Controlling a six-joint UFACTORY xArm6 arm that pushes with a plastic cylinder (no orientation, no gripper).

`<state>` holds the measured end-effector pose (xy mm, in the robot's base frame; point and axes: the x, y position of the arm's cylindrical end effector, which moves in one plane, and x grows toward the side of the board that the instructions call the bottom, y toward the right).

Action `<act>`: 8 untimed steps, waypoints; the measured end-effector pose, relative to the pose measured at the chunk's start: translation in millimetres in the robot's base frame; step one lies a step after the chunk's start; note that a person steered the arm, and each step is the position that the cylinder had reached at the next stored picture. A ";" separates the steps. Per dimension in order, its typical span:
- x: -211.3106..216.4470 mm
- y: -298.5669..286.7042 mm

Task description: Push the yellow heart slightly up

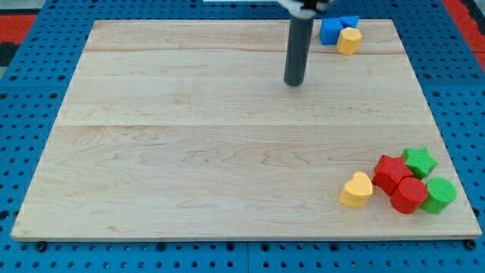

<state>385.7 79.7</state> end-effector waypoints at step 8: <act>209.7 65.7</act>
<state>595.4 145.4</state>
